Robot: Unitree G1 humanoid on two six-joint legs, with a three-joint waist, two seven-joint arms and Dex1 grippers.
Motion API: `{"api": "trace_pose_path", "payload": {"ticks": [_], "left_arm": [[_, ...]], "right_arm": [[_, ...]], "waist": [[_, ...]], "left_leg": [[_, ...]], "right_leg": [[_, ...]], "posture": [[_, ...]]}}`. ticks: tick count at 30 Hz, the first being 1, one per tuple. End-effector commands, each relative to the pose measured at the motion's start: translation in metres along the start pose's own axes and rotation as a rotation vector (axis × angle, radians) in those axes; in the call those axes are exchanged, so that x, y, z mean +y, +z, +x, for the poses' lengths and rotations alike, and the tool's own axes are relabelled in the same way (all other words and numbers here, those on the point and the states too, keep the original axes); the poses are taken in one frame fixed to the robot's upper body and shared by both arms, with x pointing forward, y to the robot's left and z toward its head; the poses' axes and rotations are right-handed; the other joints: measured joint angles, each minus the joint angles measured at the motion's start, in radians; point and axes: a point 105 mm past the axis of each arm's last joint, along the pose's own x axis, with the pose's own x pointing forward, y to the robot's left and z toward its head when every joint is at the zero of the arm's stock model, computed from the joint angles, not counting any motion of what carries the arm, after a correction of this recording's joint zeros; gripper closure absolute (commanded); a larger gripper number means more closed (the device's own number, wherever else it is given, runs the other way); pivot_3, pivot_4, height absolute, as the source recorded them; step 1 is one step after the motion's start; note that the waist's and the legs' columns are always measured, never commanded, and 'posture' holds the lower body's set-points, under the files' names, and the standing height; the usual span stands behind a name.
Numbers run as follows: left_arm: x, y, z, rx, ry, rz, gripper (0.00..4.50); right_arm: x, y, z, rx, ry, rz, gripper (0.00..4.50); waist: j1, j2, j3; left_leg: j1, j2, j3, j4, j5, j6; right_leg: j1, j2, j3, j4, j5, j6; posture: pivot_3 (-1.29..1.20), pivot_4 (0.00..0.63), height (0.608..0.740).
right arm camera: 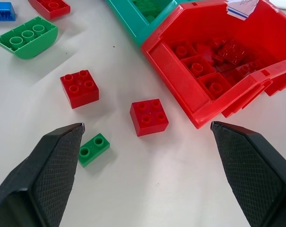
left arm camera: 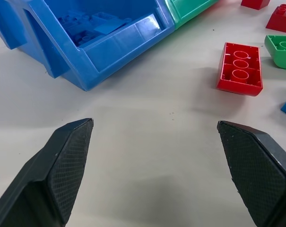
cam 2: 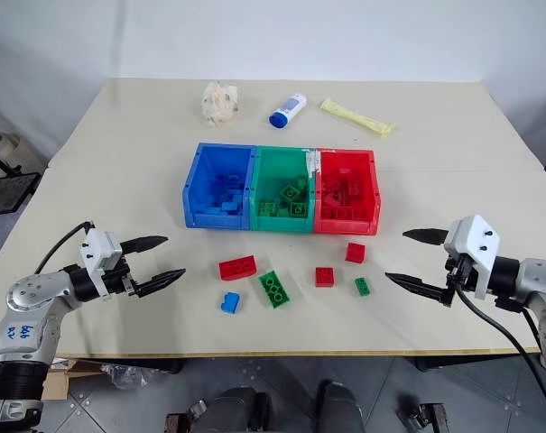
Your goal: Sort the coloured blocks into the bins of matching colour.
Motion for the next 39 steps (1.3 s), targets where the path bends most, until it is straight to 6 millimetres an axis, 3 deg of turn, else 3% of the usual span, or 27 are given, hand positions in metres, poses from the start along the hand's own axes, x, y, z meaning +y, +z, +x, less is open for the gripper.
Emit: {"api": "trace_pose_path", "payload": {"ticks": [1, 10, 14, 18, 24, 29, 33, 36, 39], "left_arm": [[-0.003, 0.009, 0.000, -0.028, -0.032, 0.013, 0.04], [-0.015, 0.017, 0.000, -0.094, -0.085, -0.026, 0.04], [-0.024, 0.007, -0.002, -0.056, -0.161, -0.039, 0.04], [-0.021, 0.004, -0.004, -0.086, -0.195, -0.001, 0.04], [-0.021, 0.000, 0.000, -0.067, -0.259, 0.016, 0.04], [-0.027, 0.002, 0.005, -0.078, -0.298, 0.009, 0.04], [-0.037, 0.003, 0.007, -0.093, -0.337, 0.002, 0.04], [-0.048, 0.007, 0.004, -0.114, -0.352, -0.002, 0.04], [-0.061, 0.009, -0.003, -0.101, -0.385, -0.023, 0.04]], "right_arm": [[-0.002, 0.006, -0.003, -0.011, -0.004, -0.033, 0.00], [-0.002, 0.002, -0.007, 0.016, -0.022, 0.002, 0.00], [-0.001, -0.009, -0.025, 0.076, -0.047, 0.032, 0.00], [0.002, -0.017, -0.055, 0.155, -0.080, 0.072, 0.00], [0.010, -0.020, -0.080, 0.222, -0.092, 0.090, 0.00], [0.017, -0.016, -0.072, 0.221, -0.062, 0.086, 0.00], [0.031, -0.007, -0.035, 0.210, 0.061, 0.067, 0.00], [0.038, -0.007, -0.029, 0.213, 0.108, 0.057, 0.00], [0.044, -0.003, -0.005, 0.207, 0.186, 0.048, 0.00]], "waist": [[0.000, 0.000, 0.000], [0.000, 0.000, 0.000], [0.003, 0.000, 0.000], [0.004, 0.000, 0.000], [0.002, 0.000, 0.000], [-0.001, 0.000, 0.000], [-0.004, 0.000, 0.000], [-0.001, 0.000, 0.000], [-0.001, 0.000, 0.000]], "left_leg": [[0.000, 0.000, 0.000, 0.000, 0.000, 0.000], [0.000, 0.000, 0.000, 0.000, 0.000, 0.000], [0.000, 0.000, 0.000, 0.000, 0.000, 0.000], [0.000, 0.000, 0.000, 0.000, 0.000, 0.000], [0.000, 0.000, 0.000, 0.000, 0.000, 0.000], [0.001, 0.000, 0.000, 0.000, 0.000, 0.000], [0.001, 0.000, 0.000, 0.000, 0.000, 0.000], [0.000, 0.000, 0.000, 0.000, 0.000, 0.000], [0.000, -0.001, -0.001, 0.000, 0.000, 0.000]], "right_leg": [[0.000, 0.000, 0.000, 0.000, 0.000, 0.000], [0.000, 0.000, 0.000, 0.000, 0.000, 0.000], [0.000, 0.000, 0.000, 0.000, 0.000, 0.000], [0.001, 0.000, -0.001, 0.000, 0.000, 0.000], [0.001, 0.000, 0.001, -0.001, 0.000, 0.000], [0.000, -0.006, 0.001, 0.000, 0.000, 0.000], [0.000, -0.006, 0.001, 0.000, 0.000, 0.000], [0.000, -0.007, 0.001, 0.000, 0.000, 0.000], [0.000, -0.008, 0.000, 0.000, 0.000, 0.000]], "posture": [[0.00, 0.150, 0.740], [0.00, 0.150, 0.740], [0.00, 0.150, 0.740], [0.00, 0.150, 0.740], [0.00, 0.150, 0.740], [0.00, 0.150, 0.740], [0.00, 0.150, 0.740], [0.00, 0.150, 0.740], [0.00, 0.150, 0.740]]}}
